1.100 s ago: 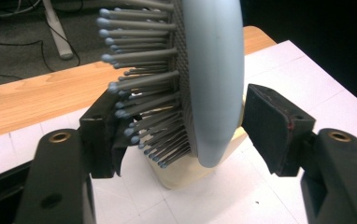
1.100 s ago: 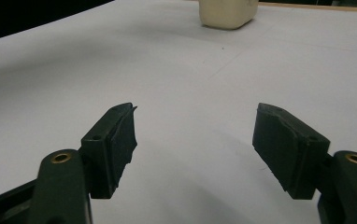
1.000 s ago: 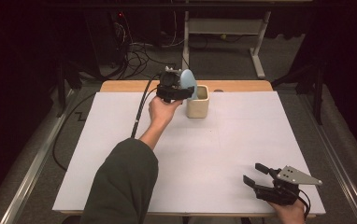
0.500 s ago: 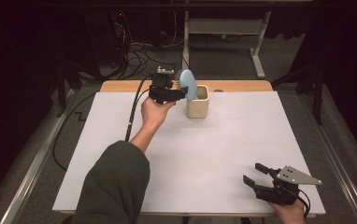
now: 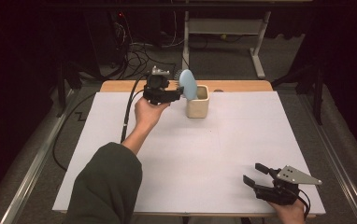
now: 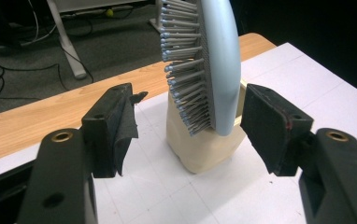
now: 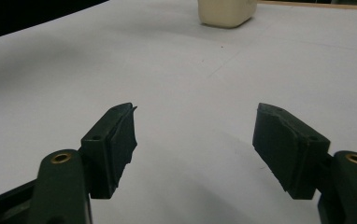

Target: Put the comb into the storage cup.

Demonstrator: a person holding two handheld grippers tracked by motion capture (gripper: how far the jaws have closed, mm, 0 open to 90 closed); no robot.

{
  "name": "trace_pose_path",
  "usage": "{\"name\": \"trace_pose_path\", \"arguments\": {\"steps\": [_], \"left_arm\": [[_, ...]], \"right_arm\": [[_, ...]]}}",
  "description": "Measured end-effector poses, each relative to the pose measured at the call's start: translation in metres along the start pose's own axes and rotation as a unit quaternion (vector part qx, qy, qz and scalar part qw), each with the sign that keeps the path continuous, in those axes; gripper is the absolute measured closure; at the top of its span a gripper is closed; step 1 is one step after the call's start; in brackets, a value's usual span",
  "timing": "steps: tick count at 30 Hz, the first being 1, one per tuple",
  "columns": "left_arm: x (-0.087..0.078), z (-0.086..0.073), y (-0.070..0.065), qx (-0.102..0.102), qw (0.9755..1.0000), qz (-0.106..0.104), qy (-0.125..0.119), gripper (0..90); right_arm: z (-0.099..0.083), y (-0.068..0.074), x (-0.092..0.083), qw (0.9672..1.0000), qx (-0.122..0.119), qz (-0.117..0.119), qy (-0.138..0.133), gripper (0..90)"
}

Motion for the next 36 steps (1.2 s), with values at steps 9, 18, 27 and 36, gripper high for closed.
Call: {"name": "trace_pose_path", "arguments": {"steps": [9, 18, 27, 36], "left_arm": [[-0.012, -0.003, 0.008, -0.001, 1.0, 0.004, -0.008, 36.3], [-0.023, -0.009, 0.014, 0.0, 0.9999, 0.009, -0.008, 36.5], [-0.032, -0.015, 0.019, -0.001, 0.9999, 0.011, -0.009, 36.5], [-0.04, -0.021, 0.025, -0.006, 0.9998, 0.015, -0.012, 36.7]], "right_arm": [[0.0, 0.0, 0.0, 1.0, 0.0, 0.0, 0.0, 30.5], [0.0, 0.0, 0.0, 1.0, 0.0, -0.001, -0.001, 30.5], [0.0, 0.0, 0.0, 1.0, -0.001, -0.002, -0.001, 30.5], [0.0, 0.0, 0.0, 1.0, -0.001, -0.003, 0.0, 30.5]]}}
Point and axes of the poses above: each handheld gripper's, and its own axes: x roughly forward along the jaws, z roughly out of its top, y roughly to its left, the point moved 8 cm from there along x, roughly forward along the jaws, and after that the axes turned 2 degrees about -y, right-handed, at the moved point
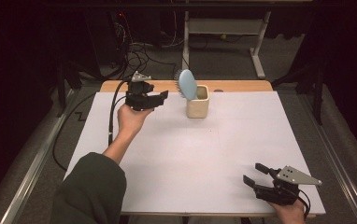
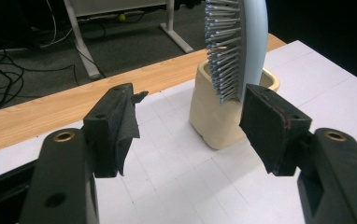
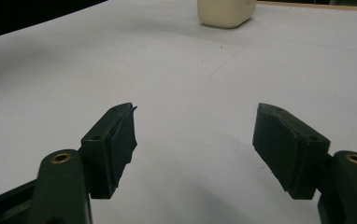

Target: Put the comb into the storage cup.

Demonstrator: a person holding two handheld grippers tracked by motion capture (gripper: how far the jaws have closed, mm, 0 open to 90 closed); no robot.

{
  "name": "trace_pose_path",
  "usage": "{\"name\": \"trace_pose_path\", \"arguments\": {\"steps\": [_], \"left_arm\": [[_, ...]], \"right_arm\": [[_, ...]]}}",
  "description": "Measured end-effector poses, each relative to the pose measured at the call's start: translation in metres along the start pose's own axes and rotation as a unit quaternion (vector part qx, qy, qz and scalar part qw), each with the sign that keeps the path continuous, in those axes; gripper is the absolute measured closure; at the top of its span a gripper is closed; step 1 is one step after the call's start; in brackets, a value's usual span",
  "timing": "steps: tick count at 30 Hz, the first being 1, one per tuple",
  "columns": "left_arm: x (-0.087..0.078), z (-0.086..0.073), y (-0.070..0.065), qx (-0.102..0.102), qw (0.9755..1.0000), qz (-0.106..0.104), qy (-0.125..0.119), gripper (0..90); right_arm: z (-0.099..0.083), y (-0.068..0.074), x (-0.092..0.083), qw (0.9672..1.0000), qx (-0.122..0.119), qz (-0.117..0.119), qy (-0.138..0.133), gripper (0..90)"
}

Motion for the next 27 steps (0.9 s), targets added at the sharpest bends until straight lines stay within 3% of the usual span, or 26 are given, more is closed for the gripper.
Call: {"name": "trace_pose_path", "arguments": {"steps": [27], "left_arm": [[-0.023, -0.019, 0.009, -0.007, 1.0, -0.005, -0.003, 36.7]], "right_arm": [[0.0, 0.0, 0.0, 1.0, -0.001, -0.001, 0.0, 30.6]]}}
Point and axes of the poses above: each handheld gripper's, and its own axes: x roughly forward along the jaws, z roughly out of its top, y roughly to its left, the point moved 8 cm from there along x, roughly forward along the jaws, and after that the axes turned 2 degrees about -y, right-handed, at the moved point
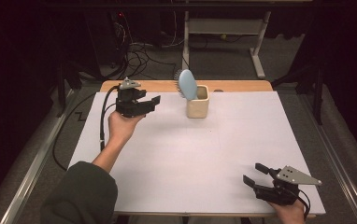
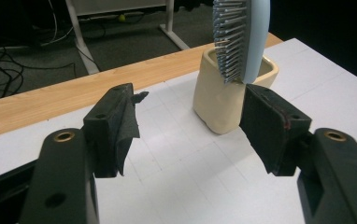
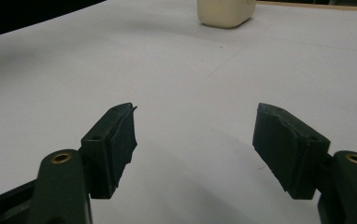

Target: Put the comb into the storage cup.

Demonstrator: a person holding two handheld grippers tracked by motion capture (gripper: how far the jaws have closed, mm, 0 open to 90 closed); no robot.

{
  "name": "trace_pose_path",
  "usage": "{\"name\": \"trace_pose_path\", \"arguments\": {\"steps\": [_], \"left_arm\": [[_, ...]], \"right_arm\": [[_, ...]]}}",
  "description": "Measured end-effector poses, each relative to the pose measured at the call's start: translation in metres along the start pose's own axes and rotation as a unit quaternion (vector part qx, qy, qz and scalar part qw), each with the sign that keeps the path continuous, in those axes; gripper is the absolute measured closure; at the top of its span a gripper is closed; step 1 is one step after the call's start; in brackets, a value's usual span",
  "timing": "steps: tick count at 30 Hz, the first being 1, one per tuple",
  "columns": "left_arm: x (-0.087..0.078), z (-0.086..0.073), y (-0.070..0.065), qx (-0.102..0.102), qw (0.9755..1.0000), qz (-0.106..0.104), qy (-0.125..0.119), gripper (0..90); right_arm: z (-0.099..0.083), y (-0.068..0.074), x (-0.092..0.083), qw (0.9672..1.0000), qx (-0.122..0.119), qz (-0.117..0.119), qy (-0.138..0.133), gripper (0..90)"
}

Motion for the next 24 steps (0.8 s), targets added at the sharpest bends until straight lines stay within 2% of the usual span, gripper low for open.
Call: {"name": "trace_pose_path", "arguments": {"steps": [7, 17, 24], "left_arm": [[-0.007, -0.004, 0.0, -0.008, 0.9999, -0.007, -0.006, 36.8], [-0.012, -0.011, -0.001, -0.005, 0.9999, -0.009, -0.003, 36.8], [-0.019, -0.014, -0.003, 0.004, 0.9999, -0.008, -0.008, 36.7]], "right_arm": [[0.0, 0.0, 0.0, 1.0, -0.001, -0.001, 0.001, 30.7], [0.0, 0.0, 0.0, 1.0, -0.001, -0.001, 0.001, 30.8], [0.0, 0.0, 0.0, 1.0, -0.001, -0.001, 0.001, 30.8]]}}
Point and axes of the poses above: each handheld gripper's, and its own axes: x roughly forward along the jaws, z roughly out of its top, y roughly to its left, the point moved 8 cm from there along x, roughly forward along the jaws, and after that the axes turned 2 degrees about -y, right-handed, at the moved point
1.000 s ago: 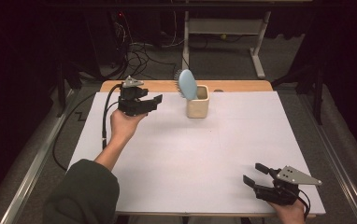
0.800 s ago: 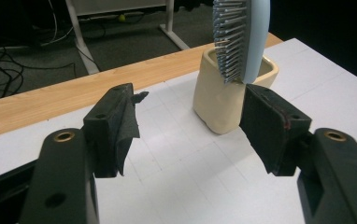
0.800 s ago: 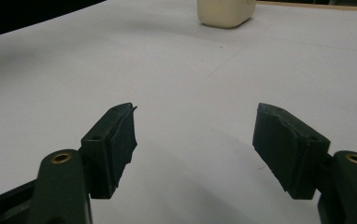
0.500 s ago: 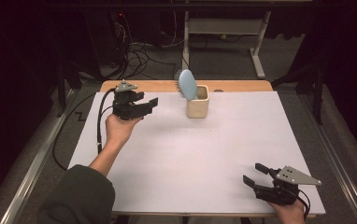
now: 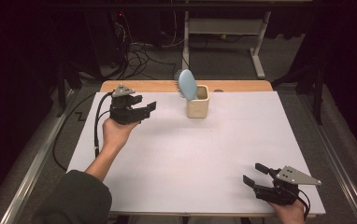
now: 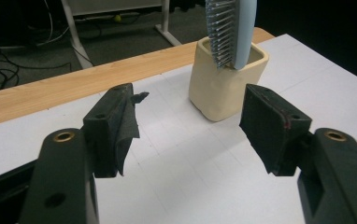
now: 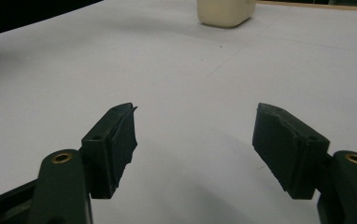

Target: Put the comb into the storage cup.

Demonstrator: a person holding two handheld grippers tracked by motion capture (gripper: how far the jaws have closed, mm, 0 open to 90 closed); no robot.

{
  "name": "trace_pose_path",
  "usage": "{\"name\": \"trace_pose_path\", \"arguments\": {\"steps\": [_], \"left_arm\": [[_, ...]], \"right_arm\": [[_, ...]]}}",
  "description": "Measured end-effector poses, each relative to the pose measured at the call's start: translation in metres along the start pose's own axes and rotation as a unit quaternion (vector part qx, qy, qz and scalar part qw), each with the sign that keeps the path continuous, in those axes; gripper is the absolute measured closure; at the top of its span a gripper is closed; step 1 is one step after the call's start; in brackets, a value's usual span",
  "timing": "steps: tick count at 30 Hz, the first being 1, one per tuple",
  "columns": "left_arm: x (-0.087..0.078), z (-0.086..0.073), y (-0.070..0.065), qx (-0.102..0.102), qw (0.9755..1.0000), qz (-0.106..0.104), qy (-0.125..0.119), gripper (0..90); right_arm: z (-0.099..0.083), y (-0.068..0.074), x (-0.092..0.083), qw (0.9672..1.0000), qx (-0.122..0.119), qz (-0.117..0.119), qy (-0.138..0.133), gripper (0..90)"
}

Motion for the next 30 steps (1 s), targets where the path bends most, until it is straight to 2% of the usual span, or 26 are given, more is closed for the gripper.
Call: {"name": "trace_pose_path", "arguments": {"steps": [13, 30], "left_arm": [[-0.012, -0.01, -0.002, 0.009, 1.0, -0.001, 0.0, 36.6], [-0.023, -0.022, 0.0, 0.002, 1.0, -0.008, -0.002, 36.4]], "right_arm": [[0.0, 0.0, 0.0, 1.0, 0.001, 0.001, 0.002, 30.9], [0.0, 0.0, 0.0, 1.0, -0.002, -0.001, 0.002, 31.0]]}}
Point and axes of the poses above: each handheld gripper's, and its own axes: x roughly forward along the jaws, z roughly out of its top, y roughly to its left, the point moved 8 cm from there along x, roughly forward along the jaws, and after that the axes turned 2 degrees about -y, right-handed, at the moved point
